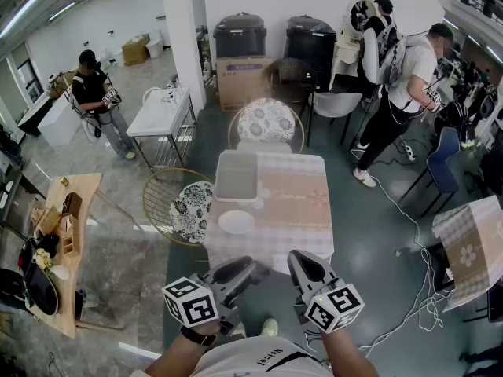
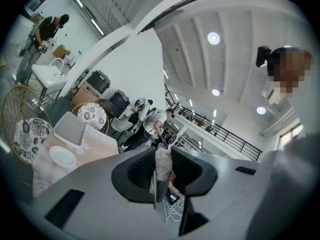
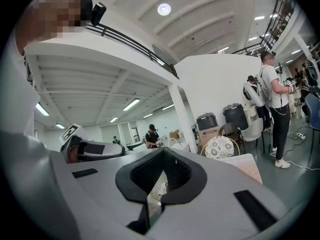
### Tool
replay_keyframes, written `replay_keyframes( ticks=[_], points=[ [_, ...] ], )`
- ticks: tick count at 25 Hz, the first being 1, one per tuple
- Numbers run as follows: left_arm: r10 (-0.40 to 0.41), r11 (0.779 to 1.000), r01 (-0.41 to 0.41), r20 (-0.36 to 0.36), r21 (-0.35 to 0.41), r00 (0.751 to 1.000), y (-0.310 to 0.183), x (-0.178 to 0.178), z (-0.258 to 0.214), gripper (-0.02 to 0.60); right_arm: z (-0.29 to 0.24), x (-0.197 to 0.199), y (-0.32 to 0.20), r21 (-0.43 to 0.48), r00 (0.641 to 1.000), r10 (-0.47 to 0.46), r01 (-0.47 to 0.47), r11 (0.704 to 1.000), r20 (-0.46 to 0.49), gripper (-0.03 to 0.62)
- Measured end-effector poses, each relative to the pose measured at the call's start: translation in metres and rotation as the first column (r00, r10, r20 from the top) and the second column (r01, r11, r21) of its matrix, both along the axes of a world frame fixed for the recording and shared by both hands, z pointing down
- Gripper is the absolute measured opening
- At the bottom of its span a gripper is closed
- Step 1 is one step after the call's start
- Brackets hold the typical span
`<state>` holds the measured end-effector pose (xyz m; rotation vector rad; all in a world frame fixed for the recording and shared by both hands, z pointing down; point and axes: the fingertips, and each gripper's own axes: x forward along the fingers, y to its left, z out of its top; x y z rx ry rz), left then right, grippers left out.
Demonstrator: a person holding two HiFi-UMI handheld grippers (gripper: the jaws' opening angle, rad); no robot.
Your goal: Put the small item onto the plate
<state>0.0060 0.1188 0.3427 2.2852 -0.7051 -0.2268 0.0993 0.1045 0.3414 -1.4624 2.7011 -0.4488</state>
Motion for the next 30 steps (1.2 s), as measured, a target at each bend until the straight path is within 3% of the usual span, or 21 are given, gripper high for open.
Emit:
replay_keyframes(
  ticks=[5,30],
  points=[
    [-0.020,0.999,0.020,0.015,0.038,1.000,-0.004,-0.003,-0.011,0.101,-0.004,-0.002,-0.001,0.011,1.000,-0.002,0.002,1.000,0.001,0.012],
    [-0.054,0.999,0.054,0.060,0.003,0.997,0.002,0.007,0.017,0.101,0.017,0.004,0.007,-0.019,0.996,-0.066,0.067,0.998,0.061,0.014]
  ],
)
